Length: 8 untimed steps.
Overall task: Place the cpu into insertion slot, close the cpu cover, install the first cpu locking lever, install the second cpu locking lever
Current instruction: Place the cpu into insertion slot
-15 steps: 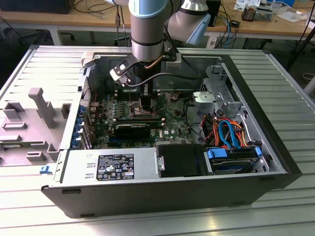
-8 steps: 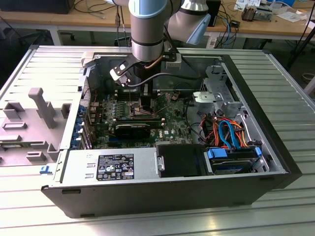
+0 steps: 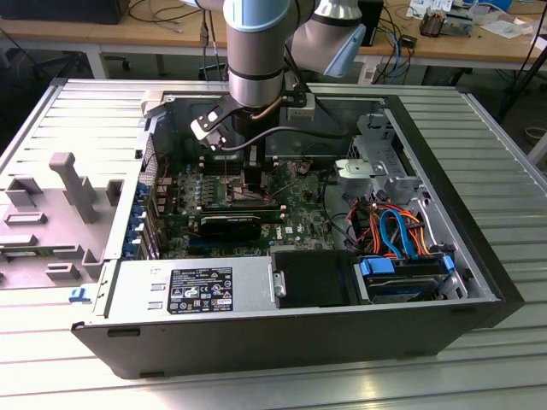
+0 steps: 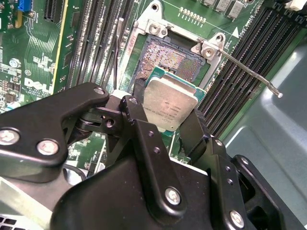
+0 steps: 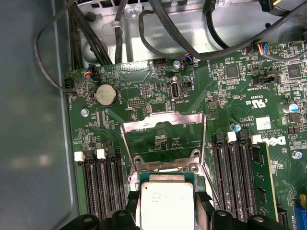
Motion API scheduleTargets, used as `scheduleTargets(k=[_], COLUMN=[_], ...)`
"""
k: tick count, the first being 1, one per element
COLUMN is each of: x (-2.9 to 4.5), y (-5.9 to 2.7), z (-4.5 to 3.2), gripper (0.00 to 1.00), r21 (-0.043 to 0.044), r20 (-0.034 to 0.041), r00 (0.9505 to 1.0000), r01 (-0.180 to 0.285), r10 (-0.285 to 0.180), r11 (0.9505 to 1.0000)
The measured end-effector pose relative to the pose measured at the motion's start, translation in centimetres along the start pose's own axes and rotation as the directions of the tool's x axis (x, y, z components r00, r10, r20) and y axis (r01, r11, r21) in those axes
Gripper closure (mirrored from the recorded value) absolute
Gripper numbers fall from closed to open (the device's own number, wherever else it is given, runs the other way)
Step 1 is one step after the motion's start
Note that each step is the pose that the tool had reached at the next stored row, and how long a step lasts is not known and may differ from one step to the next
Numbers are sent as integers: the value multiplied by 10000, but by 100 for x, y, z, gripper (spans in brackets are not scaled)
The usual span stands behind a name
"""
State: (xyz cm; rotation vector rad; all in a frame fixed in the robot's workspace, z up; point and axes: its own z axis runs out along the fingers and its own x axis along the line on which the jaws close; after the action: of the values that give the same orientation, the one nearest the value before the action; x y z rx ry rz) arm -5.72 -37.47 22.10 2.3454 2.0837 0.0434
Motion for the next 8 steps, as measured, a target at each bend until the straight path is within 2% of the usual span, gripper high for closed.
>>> scheduleTargets(k=[8], x=[0], y=[0], z=[3], gripper=[46], r21=[-2], r20=[1], r00=[10000], r01=[-75], r10=[75], r11=[10000])
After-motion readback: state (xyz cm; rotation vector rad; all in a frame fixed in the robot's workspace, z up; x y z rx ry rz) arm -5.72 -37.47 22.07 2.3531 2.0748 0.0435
